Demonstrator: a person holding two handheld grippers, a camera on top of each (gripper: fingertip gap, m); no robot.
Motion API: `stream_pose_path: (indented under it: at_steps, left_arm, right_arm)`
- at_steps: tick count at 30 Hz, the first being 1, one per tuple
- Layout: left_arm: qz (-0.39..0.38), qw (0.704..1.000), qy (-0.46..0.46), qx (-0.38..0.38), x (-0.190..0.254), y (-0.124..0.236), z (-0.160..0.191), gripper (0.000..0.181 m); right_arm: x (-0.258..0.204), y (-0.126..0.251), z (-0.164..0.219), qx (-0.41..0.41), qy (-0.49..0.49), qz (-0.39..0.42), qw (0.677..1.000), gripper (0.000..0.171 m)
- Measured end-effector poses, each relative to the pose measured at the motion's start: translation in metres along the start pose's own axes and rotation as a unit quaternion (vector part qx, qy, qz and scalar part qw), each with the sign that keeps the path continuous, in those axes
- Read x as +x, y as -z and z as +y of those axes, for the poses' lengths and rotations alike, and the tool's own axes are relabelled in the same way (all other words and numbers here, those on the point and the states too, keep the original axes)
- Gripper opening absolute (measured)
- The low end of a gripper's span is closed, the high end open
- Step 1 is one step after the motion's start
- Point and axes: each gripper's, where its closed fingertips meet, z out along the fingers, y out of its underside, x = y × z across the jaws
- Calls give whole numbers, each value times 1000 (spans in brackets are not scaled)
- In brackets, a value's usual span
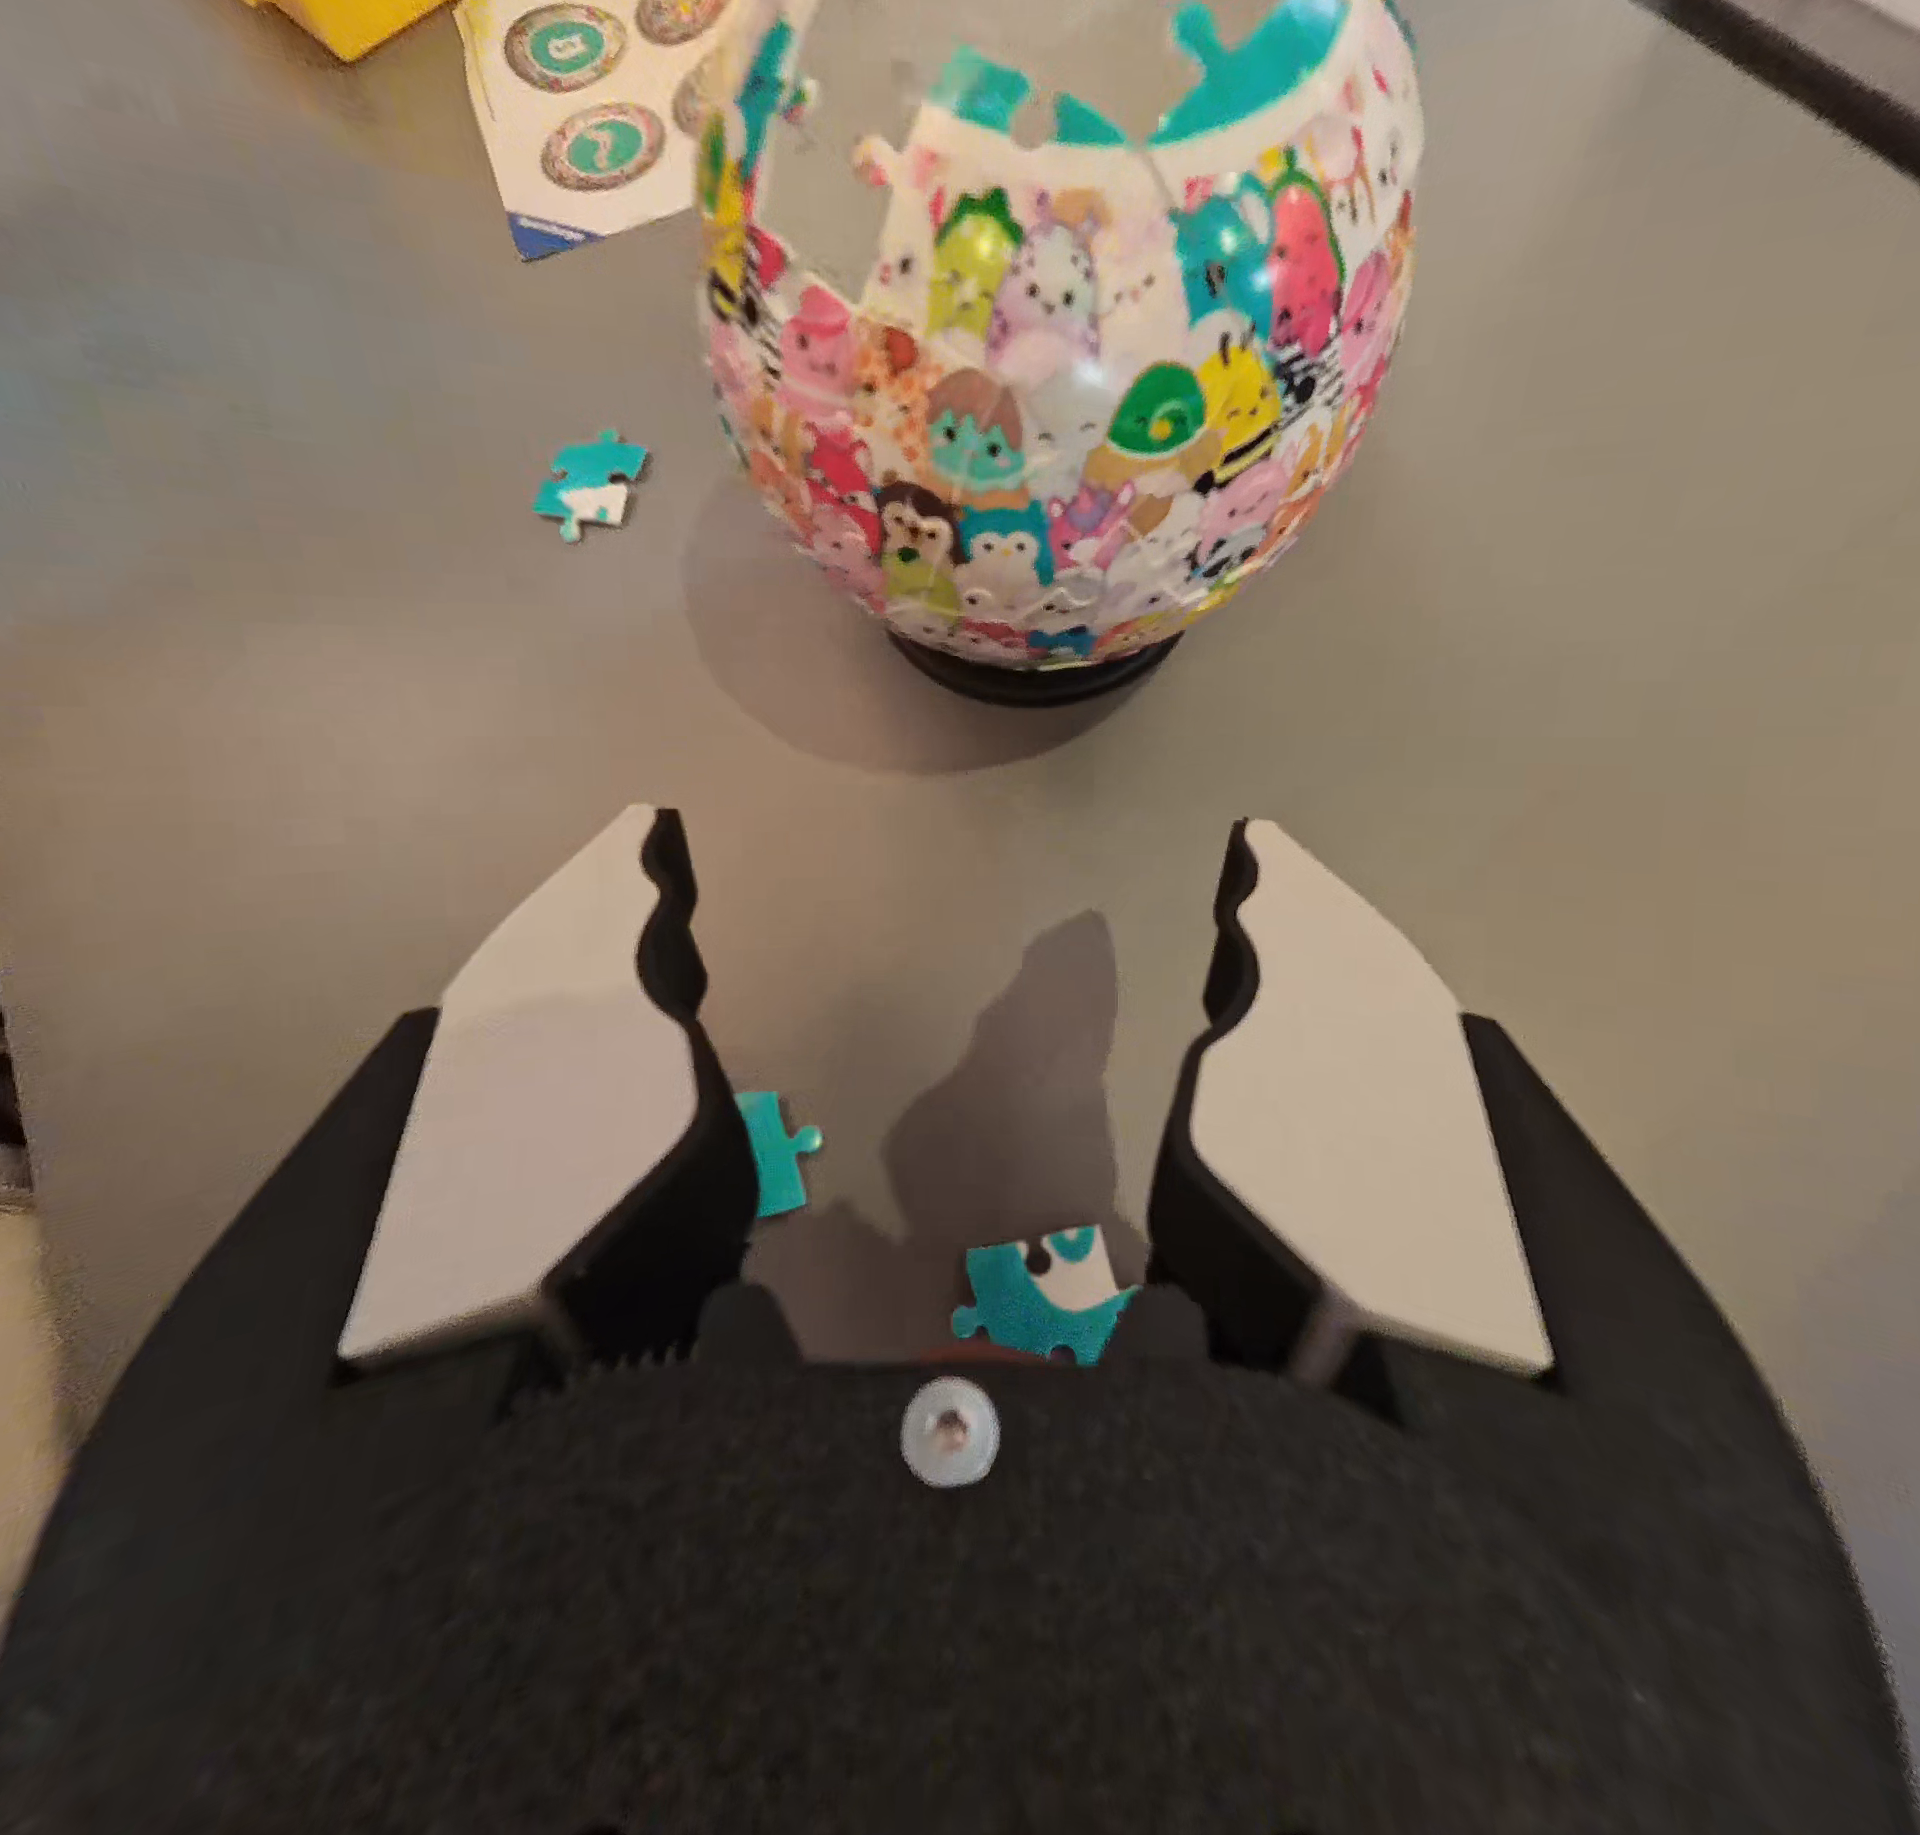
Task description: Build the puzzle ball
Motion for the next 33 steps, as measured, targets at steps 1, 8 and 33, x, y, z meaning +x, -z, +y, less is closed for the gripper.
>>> stream_pose_path:
  at_steps: [1, 8, 33]
  left_arm:
    - [-33, 998, 8, -44, -34, 4, 9, 55]
    - [-124, 965, 59, -224, -160, -54, 37, 46]
    - [-55, 972, 76, -215, -159, -83, 40, 0]
  right_arm:
    - [-3, 1, -2, 5, 6, 3, 1000, 93]
    - [-26, -4, -15, 43, 12, -3, 999, 92]
    - [-26, 31, 5, 29, 26, 3, 999, 83]
